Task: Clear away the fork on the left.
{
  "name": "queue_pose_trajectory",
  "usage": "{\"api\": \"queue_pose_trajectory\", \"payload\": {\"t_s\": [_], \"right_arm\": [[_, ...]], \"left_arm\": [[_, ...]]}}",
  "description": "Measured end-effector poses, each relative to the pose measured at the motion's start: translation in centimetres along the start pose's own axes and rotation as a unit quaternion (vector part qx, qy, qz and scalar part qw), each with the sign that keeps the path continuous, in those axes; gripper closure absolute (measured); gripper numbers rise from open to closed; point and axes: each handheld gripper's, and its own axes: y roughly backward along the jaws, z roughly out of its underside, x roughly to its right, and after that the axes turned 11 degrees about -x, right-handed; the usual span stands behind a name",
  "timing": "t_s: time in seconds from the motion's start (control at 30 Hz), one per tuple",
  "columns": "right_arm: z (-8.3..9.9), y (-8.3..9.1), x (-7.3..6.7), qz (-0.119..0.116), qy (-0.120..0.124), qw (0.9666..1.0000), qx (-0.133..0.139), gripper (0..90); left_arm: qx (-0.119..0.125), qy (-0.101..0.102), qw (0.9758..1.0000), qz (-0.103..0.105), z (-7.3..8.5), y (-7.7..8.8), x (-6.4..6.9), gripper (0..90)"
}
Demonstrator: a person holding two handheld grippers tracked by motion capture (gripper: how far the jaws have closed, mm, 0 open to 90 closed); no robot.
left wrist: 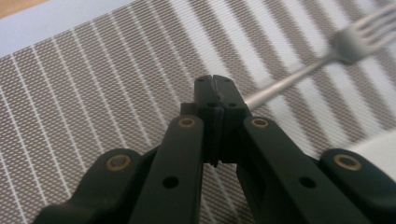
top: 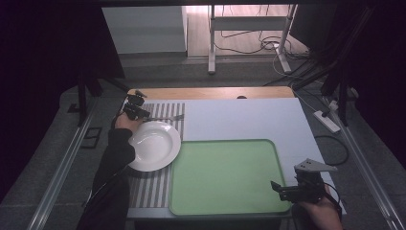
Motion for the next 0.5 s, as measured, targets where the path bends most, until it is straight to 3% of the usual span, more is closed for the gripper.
{"api": "queue_pose_trajectory", "payload": {"t_s": [0.13,0.27,0.5], "right_arm": [[0.0,0.0,0.0,0.000,-0.002,1.0000,0.000,0.0],[0.0,0.1,0.0,0.001,-0.002,1.0000,-0.001,0.0],[0.1,0.0,0.0,0.001,0.001,1.0000,-0.001,0.0]], "left_arm": [[-0.015,0.004,0.9999,-0.006,-0.3,-0.7,-0.4,89.1],[-0.020,0.009,0.9998,0.006,-0.2,-0.6,-0.5,89.2],[-0.043,-0.018,0.9985,0.028,0.9,-0.1,0.0,89.2]]}}
